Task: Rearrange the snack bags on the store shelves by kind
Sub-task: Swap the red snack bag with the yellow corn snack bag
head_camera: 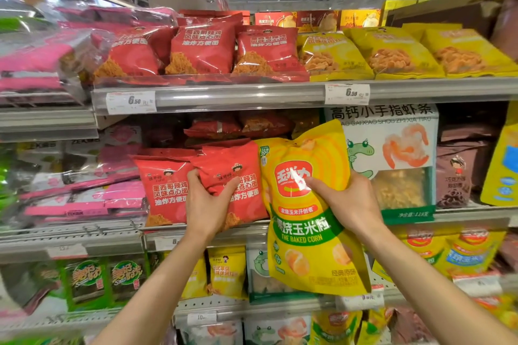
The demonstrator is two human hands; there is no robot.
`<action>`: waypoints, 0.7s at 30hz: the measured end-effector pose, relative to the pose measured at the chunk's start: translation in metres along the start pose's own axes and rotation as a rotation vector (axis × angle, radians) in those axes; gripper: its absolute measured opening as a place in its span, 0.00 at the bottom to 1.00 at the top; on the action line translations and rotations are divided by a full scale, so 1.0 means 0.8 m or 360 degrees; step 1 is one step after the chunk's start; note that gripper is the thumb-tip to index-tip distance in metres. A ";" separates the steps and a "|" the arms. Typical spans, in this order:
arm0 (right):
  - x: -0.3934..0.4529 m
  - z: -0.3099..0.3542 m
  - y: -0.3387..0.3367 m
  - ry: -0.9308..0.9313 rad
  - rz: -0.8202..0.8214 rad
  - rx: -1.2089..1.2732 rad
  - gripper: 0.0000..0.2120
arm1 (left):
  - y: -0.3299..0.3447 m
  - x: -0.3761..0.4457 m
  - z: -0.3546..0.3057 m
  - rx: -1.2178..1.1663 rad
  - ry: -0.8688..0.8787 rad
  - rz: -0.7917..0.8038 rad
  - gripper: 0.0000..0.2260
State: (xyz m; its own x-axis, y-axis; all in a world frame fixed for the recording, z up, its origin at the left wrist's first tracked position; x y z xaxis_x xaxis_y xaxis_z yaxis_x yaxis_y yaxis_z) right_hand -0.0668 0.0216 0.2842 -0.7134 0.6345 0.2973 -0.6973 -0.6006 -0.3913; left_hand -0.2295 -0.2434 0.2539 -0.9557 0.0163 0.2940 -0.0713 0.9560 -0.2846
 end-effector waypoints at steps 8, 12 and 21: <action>0.001 -0.005 -0.003 0.0009 -0.0004 0.0007 0.32 | 0.008 0.004 0.002 -0.0034 -0.0076 0.0247 0.27; -0.004 0.000 -0.008 -0.0042 -0.0029 -0.0006 0.30 | 0.001 0.002 0.001 -0.0075 -0.0081 0.0207 0.27; -0.013 -0.004 -0.052 -0.0110 -0.0086 0.0070 0.28 | -0.005 -0.015 -0.030 -0.0178 0.0036 0.0141 0.27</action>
State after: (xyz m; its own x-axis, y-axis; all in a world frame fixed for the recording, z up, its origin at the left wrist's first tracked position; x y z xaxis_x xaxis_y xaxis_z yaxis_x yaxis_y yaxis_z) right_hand -0.0303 0.0420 0.2947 -0.6768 0.6324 0.3767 -0.7361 -0.5881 -0.3353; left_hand -0.2107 -0.2403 0.2733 -0.9500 0.1073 0.2931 0.0465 0.9772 -0.2069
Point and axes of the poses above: each hand's wrist, its own x-axis towards the middle knuckle, its own y-axis out of the palm, z = x × y, the point moved 8 cm from there along x, towards the middle knuckle, and after that the axes turned 4 degrees about -y, right-handed, at the moved point
